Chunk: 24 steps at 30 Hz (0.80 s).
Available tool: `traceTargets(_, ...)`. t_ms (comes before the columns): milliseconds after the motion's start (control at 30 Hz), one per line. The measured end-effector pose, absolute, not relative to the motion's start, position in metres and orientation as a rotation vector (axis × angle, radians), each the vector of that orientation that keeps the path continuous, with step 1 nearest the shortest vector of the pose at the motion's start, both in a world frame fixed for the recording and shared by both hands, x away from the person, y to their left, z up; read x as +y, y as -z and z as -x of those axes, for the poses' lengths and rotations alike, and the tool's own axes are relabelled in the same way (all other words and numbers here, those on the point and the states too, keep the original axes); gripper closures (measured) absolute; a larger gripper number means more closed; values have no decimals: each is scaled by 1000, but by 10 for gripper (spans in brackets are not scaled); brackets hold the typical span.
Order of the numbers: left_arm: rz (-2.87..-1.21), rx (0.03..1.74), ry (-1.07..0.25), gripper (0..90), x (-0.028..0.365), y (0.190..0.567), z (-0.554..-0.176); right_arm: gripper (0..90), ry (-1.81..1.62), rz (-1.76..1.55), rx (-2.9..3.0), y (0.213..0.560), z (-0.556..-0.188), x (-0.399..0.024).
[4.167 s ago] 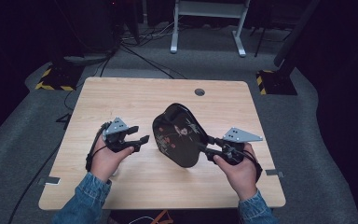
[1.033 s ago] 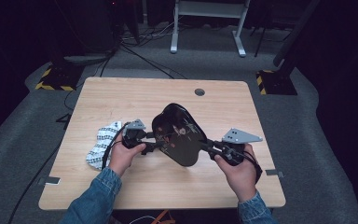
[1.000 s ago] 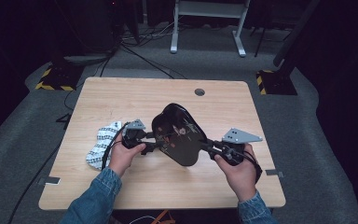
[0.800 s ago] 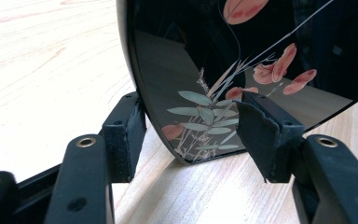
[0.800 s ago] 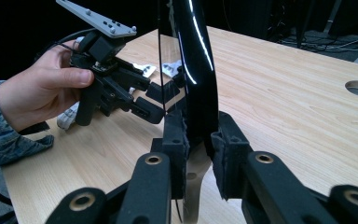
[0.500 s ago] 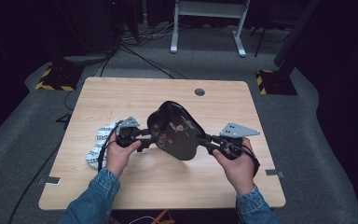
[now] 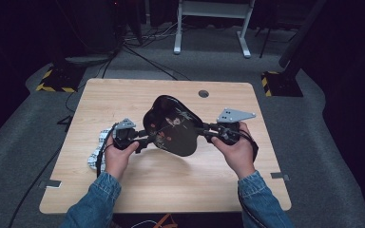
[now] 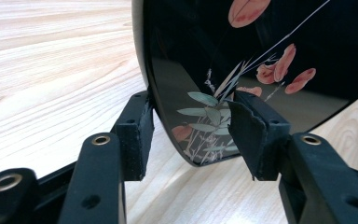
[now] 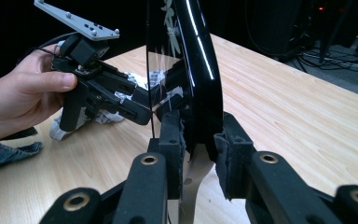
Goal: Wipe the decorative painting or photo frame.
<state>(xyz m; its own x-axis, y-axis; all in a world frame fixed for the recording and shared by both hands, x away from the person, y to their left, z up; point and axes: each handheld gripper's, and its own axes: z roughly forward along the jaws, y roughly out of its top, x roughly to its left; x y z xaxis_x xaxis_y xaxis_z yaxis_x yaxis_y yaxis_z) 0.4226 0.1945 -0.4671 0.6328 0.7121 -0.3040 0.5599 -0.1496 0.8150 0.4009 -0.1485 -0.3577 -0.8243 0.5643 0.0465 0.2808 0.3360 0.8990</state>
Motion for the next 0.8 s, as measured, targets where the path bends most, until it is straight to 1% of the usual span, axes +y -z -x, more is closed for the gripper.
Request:
traceTargets(167, -1814, 1043, -202, 536, 198, 469, -422, 738, -1488, -729, 2358, 356, -417, -146)
traceTargets(400, -1816, 1075, -219, 561, 199, 472, -421, 717, -1482, -731, 2378, 363, -434, -147)
traceTargets(800, -1826, 1072, -234, 574, 192, 474, -416, 652, -1434, -729, 2365, 372, -451, -153)
